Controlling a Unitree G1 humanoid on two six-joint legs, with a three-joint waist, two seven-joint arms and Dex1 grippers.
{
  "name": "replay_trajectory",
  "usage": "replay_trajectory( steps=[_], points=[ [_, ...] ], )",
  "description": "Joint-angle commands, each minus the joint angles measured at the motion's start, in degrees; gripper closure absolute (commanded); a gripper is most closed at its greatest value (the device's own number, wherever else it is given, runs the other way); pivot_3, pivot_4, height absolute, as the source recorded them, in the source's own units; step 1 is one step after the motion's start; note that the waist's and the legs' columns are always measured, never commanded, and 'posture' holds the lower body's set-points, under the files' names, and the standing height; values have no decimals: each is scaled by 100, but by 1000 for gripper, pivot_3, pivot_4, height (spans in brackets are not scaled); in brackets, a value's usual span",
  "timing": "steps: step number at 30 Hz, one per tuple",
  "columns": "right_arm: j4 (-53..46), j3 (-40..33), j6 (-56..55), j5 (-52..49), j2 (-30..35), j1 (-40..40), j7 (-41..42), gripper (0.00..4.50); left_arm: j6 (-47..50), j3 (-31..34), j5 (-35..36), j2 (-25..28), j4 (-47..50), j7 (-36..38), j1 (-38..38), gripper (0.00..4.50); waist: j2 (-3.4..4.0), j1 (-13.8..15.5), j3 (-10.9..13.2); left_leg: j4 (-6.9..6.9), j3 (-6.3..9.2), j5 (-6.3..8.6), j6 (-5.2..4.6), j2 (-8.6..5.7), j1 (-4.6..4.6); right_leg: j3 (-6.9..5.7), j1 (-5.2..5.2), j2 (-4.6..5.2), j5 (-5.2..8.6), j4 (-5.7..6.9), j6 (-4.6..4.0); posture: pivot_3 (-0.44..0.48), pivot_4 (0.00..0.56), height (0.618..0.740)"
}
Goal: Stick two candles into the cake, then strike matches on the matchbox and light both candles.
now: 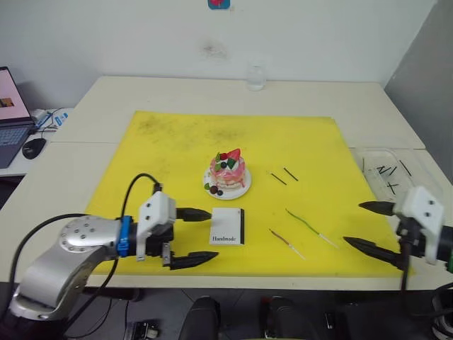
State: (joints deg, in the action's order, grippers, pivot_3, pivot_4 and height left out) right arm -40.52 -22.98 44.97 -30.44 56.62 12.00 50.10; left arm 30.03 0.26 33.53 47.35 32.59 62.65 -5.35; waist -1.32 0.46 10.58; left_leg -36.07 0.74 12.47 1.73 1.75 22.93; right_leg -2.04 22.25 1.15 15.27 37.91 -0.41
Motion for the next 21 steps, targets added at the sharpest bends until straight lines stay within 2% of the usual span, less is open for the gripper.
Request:
replay_trajectory(
  steps=[1,8,14,18,21],
  points=[
    [-98,615,241,213,-13,-251,-456,0,-259,-346,-230,-97,128,1,-234,30,0,0,0,0,-1,0,0,-3,-1,1,0,-2,1,-1,-1,0,150,740],
    [30,1427,316,603,-270,-529,-1034,0,-383,-570,-324,-250,106,-93,-349,30,0,-5,0,2,3,0,0,-4,2,-4,4,-11,4,0,2,0,150,740],
    [109,1744,289,892,-403,-509,-1293,0,-441,-665,-404,-293,69,-102,-403,30,0,-7,0,0,3,0,0,-3,1,-3,3,-10,4,2,3,0,150,740],
    [7,1823,332,975,-387,-385,-1337,905,-375,-717,-405,-333,94,-156,-505,0,0,-7,0,0,3,0,0,-3,2,-3,3,-10,4,1,3,0,150,740],
    [-62,1787,404,952,-421,-367,-1373,2008,-289,-730,-374,-357,152,-203,-560,0,0,-6,0,0,3,0,0,-2,2,-3,2,-10,4,1,4,0,150,740]
  ],
)
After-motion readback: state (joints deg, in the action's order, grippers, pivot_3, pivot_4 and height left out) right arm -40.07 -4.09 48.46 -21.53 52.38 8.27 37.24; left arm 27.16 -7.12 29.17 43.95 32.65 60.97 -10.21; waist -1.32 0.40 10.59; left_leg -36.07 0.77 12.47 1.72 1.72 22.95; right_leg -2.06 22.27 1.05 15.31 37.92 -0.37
